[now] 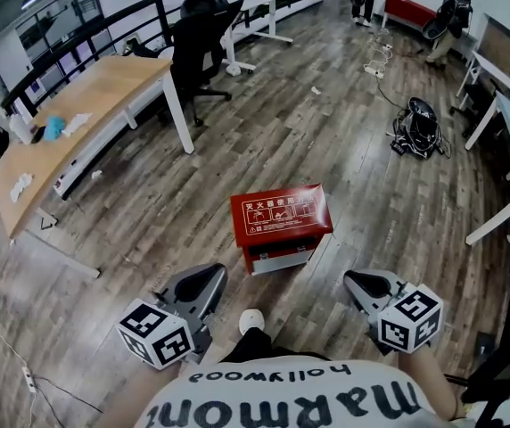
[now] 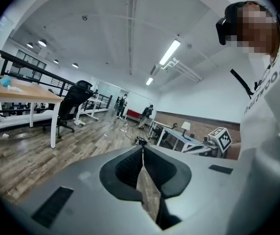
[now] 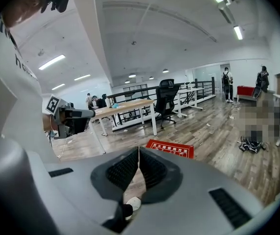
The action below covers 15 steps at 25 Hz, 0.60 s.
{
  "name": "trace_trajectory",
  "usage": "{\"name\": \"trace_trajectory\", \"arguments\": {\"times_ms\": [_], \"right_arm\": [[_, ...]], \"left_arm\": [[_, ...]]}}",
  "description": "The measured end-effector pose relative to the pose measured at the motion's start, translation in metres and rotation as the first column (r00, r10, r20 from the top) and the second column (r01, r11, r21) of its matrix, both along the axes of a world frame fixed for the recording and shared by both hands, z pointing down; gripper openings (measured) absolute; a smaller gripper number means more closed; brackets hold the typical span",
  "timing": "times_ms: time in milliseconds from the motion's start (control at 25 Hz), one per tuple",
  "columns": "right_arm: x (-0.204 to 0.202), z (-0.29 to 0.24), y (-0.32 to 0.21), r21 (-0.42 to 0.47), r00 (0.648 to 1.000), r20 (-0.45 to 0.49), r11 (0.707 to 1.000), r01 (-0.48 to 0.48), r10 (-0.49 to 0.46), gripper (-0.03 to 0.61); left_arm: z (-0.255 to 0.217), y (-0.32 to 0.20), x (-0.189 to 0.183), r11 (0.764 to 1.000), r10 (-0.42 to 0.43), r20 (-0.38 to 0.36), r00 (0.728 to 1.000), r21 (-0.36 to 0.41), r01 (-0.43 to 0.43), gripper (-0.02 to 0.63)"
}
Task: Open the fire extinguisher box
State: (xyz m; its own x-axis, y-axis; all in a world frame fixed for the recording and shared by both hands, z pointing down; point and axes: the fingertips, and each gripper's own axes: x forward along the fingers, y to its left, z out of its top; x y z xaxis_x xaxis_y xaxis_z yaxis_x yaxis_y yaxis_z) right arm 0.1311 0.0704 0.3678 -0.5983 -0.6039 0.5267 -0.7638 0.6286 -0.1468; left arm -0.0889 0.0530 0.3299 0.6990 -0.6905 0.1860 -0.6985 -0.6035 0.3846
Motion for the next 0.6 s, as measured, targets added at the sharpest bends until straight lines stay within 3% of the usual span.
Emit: {"name": "trace_trajectory", "arguments": {"times_ms": [360,600], "right_arm": [[-0.033,-0.007,-0.056,0.004,1.000,-0.013,1.000,-0.017,0.017,0.011],[-0.044,-0.007,-0.089,0.000,0.998,-0.031,0.998,-0.059,0.059,0.011]], "left_arm": [[-0.010,-0.067,-0.042,1.000,-0.012,-0.014,1.000,0.005,0.012,0.015],[-0.020,-0.101,-0.052,0.999,0.041,-0.009,0.999,0.037,-0.040,0.015]]}}
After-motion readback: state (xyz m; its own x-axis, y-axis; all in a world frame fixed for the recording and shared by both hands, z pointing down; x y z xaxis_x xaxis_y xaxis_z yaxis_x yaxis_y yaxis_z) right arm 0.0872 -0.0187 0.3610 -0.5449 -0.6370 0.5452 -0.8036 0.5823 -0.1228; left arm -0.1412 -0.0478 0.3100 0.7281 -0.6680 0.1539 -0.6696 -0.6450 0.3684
